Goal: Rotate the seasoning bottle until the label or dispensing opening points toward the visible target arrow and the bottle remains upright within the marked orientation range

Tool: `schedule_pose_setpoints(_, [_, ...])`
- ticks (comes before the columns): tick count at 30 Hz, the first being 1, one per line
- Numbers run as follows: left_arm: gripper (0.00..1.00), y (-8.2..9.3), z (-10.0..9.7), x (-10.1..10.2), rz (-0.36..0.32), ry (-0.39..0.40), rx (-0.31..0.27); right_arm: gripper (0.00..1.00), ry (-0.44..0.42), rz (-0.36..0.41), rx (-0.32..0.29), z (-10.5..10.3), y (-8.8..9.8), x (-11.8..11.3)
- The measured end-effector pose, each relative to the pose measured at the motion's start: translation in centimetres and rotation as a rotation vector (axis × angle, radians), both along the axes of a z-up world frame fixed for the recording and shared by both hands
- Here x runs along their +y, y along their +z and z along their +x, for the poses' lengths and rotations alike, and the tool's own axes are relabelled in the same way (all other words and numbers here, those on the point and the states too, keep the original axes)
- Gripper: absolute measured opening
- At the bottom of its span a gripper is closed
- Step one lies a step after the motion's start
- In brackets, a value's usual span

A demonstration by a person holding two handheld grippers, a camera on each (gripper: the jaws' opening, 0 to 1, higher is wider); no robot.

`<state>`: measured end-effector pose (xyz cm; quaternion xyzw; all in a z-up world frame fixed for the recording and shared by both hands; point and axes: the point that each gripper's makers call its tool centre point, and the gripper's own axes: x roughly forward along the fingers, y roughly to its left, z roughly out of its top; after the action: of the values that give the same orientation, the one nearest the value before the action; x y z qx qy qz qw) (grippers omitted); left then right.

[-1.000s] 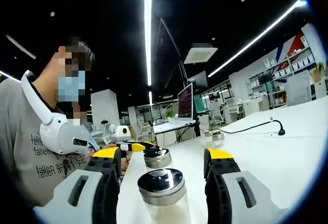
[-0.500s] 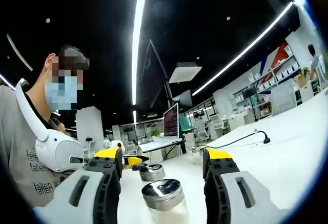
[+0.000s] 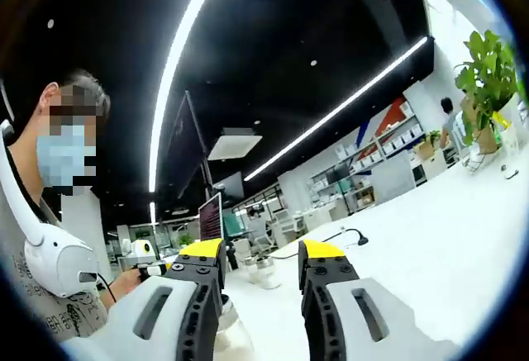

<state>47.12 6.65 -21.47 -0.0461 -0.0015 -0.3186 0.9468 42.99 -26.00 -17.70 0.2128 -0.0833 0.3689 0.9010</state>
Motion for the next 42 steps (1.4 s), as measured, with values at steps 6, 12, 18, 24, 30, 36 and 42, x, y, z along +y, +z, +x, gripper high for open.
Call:
schedule_pose_setpoints(6, [0.3, -0.8, 2.6, -0.6, 0.054, 0.02, -0.001, 0.34, -0.056, 0.017, 0.011, -1.1, 0.1, -1.4])
schedule_pose_setpoints(12, [0.32, -0.9, 4.6, -2.2, 0.052, -0.007, -0.002, 0.33, -0.101, 0.02, 0.03, -1.5, -0.3, -2.5])
schedule_pose_setpoints(18, [0.34, -1.0, 6.0, -3.2, 0.086, -0.014, -0.007, 0.31, -0.143, 0.047, 0.034, -1.0, -0.6, -3.6])
schedule_pose_setpoints(24, [0.36, -0.2, 7.3, -2.6, 0.088, 0.025, -0.047, 0.3, -0.177, 0.097, 0.016, -0.4, -0.3, -4.4])
schedule_pose_setpoints(30, [0.35, -0.7, 8.5, -3.5, 0.019, -0.015, -0.016, 0.2, -0.153, 0.121, 0.005, -0.2, -0.5, -3.8])
schedule_pose_setpoints(36, [0.36, -2.2, 10.2, -4.7, 0.0, -0.052, 0.058, 0.21, -0.156, 0.086, -0.002, 0.2, -0.8, -3.3])
schedule_pose_setpoints(42, [0.36, -3.0, 11.9, -4.9, 0.074, -0.025, 0.07, 0.21, -0.165, 0.143, 0.014, 0.2, -1.2, -4.5])
